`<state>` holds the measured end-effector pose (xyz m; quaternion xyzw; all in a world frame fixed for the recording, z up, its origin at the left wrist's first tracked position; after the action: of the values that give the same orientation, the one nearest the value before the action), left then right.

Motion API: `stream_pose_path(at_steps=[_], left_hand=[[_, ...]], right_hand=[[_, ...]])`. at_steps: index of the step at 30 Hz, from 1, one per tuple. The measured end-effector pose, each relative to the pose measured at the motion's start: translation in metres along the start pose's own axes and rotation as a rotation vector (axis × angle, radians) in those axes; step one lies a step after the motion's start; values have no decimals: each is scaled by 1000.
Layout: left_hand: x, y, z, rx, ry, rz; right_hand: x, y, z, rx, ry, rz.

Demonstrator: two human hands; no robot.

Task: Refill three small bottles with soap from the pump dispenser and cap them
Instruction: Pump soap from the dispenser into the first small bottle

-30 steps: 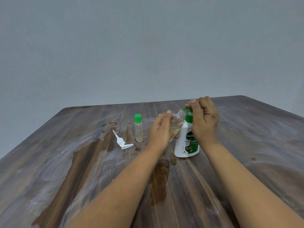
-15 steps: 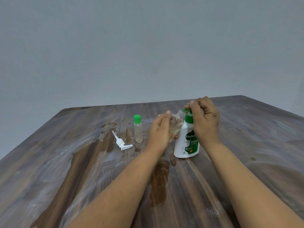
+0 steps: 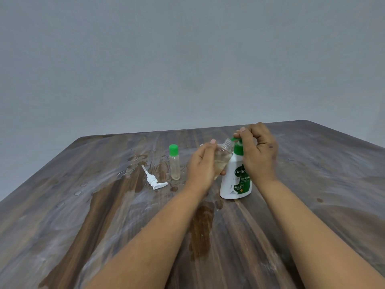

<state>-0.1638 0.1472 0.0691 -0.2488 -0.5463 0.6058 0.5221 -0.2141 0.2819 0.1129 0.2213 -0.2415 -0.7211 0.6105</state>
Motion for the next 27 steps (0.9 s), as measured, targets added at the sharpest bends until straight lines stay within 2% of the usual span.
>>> stream_pose_path(at_steps=[4,11,16,21,27], left_hand=[[-1,0,1,6,-4,1],[0,1,1,0,6,-16],[0,-1,0,12,0,19],[0,-3,-1,8,-2,21],[0,-2,-1,8,1,17]], right_hand=[[-2,-1,-1,16,-41,53],[-1,-3,1,51,-19,88],[3,-5,2,15,18,41],[0,0,-1,-43,-28,51],[0,-1,1,27,-37,86]])
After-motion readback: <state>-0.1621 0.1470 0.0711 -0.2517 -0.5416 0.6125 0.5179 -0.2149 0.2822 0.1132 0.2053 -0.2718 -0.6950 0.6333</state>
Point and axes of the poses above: each hand's wrist, its own z-axis towards the middle knuckle, its own x-axis out of the palm, y = z × x, the point moved 7 cm from there along z, towards the middle knuckle, and after that the axes turned 6 degrees about -z, right-handed, at the moved point
